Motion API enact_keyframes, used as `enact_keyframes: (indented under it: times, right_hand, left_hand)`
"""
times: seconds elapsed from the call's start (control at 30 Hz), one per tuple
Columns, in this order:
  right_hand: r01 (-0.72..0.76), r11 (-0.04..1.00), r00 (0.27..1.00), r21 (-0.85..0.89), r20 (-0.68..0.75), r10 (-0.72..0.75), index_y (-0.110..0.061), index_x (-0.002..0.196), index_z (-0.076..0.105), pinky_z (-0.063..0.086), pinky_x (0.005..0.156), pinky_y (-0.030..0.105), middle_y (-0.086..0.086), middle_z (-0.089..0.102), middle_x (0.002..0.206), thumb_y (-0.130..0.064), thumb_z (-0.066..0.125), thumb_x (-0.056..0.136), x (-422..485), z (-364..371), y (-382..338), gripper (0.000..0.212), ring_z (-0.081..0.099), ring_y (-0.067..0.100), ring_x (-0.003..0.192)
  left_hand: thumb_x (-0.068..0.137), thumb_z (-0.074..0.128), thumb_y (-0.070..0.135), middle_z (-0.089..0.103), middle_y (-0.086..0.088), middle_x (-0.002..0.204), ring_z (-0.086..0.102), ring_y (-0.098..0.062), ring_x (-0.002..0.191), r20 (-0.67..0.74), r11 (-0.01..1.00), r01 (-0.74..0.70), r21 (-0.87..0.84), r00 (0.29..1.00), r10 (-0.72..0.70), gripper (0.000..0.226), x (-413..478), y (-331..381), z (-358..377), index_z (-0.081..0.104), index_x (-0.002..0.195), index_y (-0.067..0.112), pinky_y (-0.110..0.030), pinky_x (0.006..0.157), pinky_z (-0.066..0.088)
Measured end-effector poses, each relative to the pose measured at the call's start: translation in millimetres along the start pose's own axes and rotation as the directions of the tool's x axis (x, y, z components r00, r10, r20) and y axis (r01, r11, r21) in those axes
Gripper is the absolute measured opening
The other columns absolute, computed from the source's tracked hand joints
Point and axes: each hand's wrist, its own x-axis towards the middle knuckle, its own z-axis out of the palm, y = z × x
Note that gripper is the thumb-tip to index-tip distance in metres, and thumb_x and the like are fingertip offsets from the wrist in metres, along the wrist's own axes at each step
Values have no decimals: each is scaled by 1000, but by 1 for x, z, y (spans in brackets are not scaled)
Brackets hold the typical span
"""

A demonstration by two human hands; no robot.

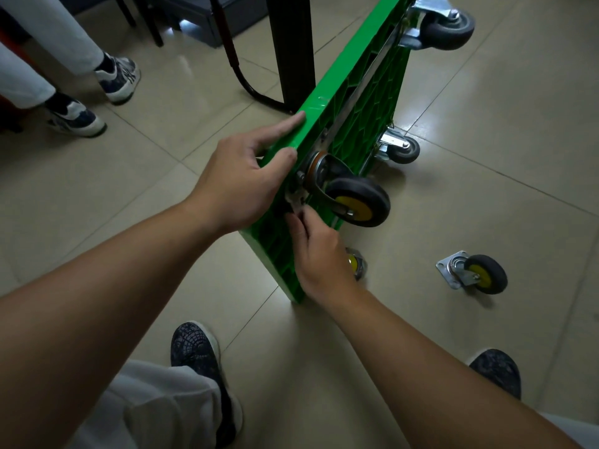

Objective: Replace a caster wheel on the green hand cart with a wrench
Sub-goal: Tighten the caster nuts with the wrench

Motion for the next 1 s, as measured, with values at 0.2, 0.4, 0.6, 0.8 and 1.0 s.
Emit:
enact_keyframes:
  times: [0.2, 0.4, 0.6, 0.8, 1.0]
  right_hand:
    - [-99, 994, 992, 37, -81, 101, -14, 89, 54, 31, 49, 18, -8, 49, 63, -51, 31, 99, 6, -8, 2, 45, 47, 4, 58]
    - [-118, 993, 984, -25, 134, 120, -13, 93, 54, 35, 54, 32, -1, 52, 67, -48, 34, 104, 10, -16, 11, 43, 46, 12, 57]
    - [-143, 990, 973, 14, 188, 137, -15, 98, 57, 46, 63, 39, 13, 62, 84, -48, 33, 104, 11, -17, 2, 41, 59, 23, 74]
    - [-102, 994, 968, -42, 225, 109, -21, 101, 56, 52, 69, 54, 13, 64, 84, -58, 30, 101, 16, -23, 5, 46, 61, 29, 75]
    - [-145, 983, 956, -110, 239, 168, -19, 95, 55, 53, 68, 52, 10, 61, 78, -51, 32, 104, 18, -23, -10, 40, 59, 28, 70]
  left_hand:
    - [94, 49, 41, 52, 14, 149, 52, 16, 111, -6, 1000, -16, 17, 1000, 16, 52, 1, -2, -1, 52, 146, 41, -14, 92, 46]
    - [95, 50, 39, 52, 9, 151, 50, -1, 134, -1, 1000, -6, -8, 1000, 6, 51, 1, -4, -1, 53, 146, 40, -35, 110, 48]
    - [96, 50, 37, 51, 10, 151, 49, 1, 131, -12, 1000, -5, 10, 1000, 5, 50, 0, -2, -2, 53, 146, 39, -27, 107, 47]
    - [101, 51, 32, 49, 19, 145, 48, 15, 120, -16, 999, -21, 25, 1000, 22, 46, 1, -4, 0, 52, 147, 37, -5, 93, 40]
    - [98, 50, 35, 53, 12, 149, 50, 4, 130, -31, 1000, -2, 23, 1000, 3, 48, 3, -8, -2, 54, 146, 37, -23, 107, 45]
